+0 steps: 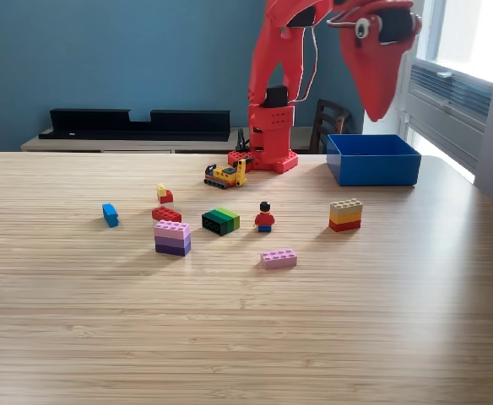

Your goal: Grasp a lego block and put it in the bin.

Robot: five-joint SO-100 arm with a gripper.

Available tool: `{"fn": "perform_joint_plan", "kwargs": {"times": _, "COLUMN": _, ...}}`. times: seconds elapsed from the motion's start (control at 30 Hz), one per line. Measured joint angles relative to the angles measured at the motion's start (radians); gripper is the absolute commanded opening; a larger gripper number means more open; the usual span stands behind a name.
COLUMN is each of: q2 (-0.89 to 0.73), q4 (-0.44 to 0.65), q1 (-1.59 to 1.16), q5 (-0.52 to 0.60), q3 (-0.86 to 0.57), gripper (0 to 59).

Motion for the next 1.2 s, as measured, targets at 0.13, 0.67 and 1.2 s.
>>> {"fn": "perform_joint_plan", "kwargs": {"times": 0.13, "q2": 0.000, "q4": 0.000, "q1": 0.110, "q5": -0.020, "q3": -0.003, "gripper": 0.0}}
{"fn": "perform_joint_plan", "kwargs": {"times": 0.67, "q2": 0.000, "q4": 0.000, "q1": 0.206, "q5": -0.037, "q3": -0.003, "gripper": 0.0}}
{"fn": "perform_joint_plan", "kwargs": {"times": 1.2, "q2": 0.000, "q4": -0.005, "q1": 0.259, "q5": -0.040, "q3": -0.002, "gripper": 0.0}}
